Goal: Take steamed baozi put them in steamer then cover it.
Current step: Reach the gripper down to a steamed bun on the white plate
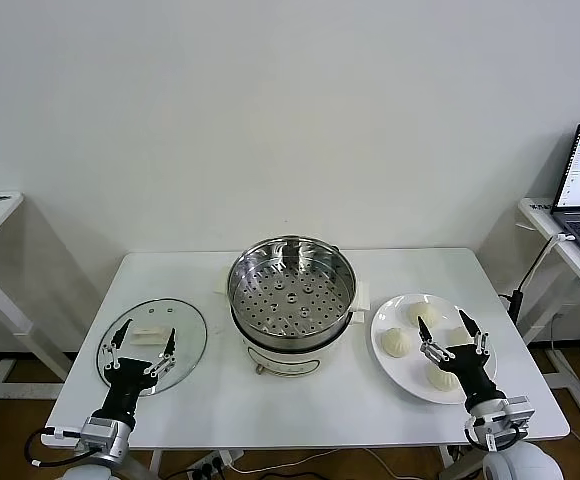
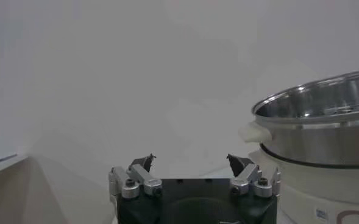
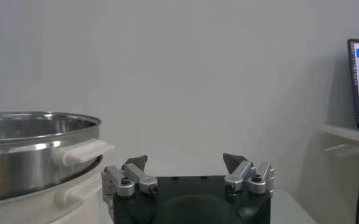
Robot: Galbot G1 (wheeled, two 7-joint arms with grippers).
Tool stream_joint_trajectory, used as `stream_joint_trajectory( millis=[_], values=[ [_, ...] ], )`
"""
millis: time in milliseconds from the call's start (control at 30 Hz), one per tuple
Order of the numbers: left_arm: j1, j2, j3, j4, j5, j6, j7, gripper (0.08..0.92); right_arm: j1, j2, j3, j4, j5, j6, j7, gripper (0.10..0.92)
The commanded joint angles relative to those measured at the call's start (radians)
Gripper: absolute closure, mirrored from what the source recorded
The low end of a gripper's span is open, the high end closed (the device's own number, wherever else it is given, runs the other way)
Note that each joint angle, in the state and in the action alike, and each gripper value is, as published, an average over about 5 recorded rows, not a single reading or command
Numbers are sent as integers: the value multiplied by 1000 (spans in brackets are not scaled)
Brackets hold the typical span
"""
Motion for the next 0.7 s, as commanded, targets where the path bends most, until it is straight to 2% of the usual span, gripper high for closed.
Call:
stream_joint_trajectory(
  millis=[33, 233, 333, 533, 700],
  values=[
    [-1, 7, 2, 6, 5, -2, 2, 177, 53, -58, 12, -40, -85, -21, -7, 203],
    [-1, 16, 5, 21, 4, -11, 6, 177, 202, -293, -37, -172, -367, -64, -41, 203],
    [0, 14, 8, 31, 5, -14, 5, 177, 293, -439, -105, -230, -449, -100, -115, 203],
    [2, 13, 13, 40, 9, -17, 4, 177, 530, -672, -365, -331, -493, -146, -407, 203],
    [7, 12, 14, 35, 13, -16, 2, 177, 871, -733, -686, -475, -502, -114, -670, 203]
  ],
)
